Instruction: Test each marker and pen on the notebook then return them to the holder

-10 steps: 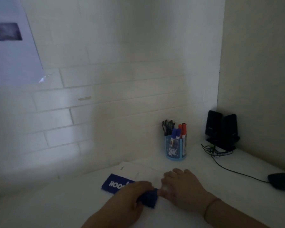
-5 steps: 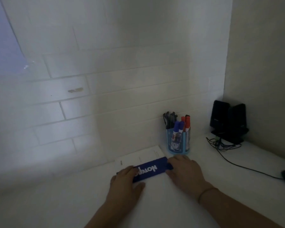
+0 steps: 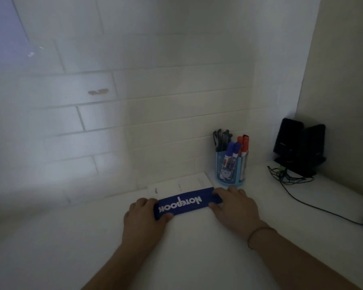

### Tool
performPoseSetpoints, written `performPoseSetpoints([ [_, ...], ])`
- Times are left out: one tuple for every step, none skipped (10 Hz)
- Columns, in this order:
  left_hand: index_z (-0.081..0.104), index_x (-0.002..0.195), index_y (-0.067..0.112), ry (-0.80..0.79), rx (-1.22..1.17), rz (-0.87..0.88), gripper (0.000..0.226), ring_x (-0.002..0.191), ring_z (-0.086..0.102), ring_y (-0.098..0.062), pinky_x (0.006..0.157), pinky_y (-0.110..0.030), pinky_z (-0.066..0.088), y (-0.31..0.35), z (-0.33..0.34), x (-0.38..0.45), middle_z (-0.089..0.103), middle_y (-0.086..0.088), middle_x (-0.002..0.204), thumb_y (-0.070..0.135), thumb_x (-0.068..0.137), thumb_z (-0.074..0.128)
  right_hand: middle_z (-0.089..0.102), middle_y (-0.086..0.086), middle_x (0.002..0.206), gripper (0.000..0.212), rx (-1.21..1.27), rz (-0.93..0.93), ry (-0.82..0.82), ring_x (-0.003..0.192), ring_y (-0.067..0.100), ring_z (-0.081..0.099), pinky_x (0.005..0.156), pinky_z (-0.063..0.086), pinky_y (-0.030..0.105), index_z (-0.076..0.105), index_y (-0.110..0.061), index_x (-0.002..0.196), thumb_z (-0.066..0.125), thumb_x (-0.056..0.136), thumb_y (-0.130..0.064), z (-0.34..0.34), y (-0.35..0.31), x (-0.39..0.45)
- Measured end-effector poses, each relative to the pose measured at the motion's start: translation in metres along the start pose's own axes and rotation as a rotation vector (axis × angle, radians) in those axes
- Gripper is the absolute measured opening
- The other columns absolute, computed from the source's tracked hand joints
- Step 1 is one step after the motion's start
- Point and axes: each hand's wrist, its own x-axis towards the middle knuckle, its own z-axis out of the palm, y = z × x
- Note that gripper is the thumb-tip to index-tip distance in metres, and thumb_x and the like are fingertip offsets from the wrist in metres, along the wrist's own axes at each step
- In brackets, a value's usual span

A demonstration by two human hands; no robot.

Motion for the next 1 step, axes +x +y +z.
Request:
performPoseSetpoints([
  [0.044,0.131,0.024,-0.135,-0.01,-0.032,0.058,0.114,0.048,-0.017,0.101,-0.035,0.04,0.0033,-0.0017,-0.007,0.052,0.002,0.127,0.056,0.084,0.057,0.04,0.001,0.133,0.064,-0.103,-0.06,-0.18,0.118,0.022,0.04,0.093,0.041,0.034,0.026,-0.034,0.145,0.041,0.088,-0.06,-0.0097,0.0046,-0.0175],
])
